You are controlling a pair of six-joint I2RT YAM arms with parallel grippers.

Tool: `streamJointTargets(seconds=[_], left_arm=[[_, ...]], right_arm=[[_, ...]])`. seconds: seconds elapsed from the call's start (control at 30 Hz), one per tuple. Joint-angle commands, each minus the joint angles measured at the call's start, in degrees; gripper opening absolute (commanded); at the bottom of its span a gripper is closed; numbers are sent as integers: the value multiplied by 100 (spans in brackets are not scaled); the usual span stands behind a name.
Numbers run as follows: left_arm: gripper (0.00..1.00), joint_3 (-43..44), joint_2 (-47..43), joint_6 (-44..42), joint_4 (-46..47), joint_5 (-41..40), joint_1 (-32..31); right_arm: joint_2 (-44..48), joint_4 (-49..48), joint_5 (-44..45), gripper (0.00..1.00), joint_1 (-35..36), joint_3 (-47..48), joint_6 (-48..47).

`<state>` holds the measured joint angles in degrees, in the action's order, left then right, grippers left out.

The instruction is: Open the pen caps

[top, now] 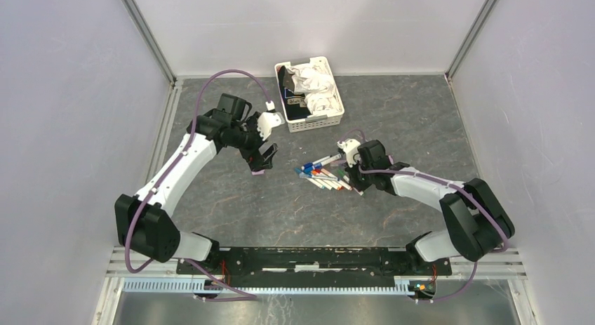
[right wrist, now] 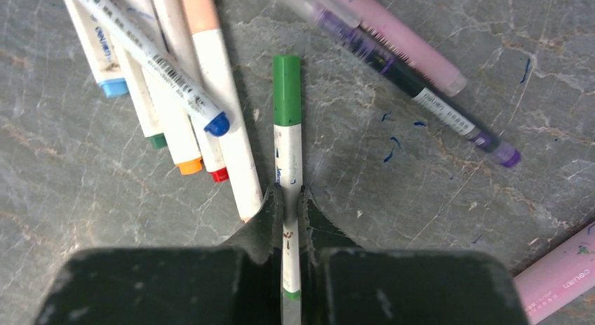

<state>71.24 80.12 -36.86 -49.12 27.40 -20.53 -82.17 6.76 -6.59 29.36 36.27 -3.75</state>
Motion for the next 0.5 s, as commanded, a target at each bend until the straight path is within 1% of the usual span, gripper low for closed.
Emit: streamJointTargets(seconds=[0.0,0.03,0.27,0.37,0.47], left_arm=[[100,84,-211,-247,-170,469,12],[100,106,-188,-288,-227,529,6],[100,101,-223,-796,-481,934,6],[100,-11,-342,-1222,-561,1264,-9],[100,-42,-404,-1424,-568,1388,-139]], right_arm=[[367,350,-196,1,50,60,67],[451,415,-207,0,54,114,58],[989,1101,-782,0,52,603,-47],[1221,1191,-1311,0,68,757,51],[1276,1067,-2174,0,97,920,229]])
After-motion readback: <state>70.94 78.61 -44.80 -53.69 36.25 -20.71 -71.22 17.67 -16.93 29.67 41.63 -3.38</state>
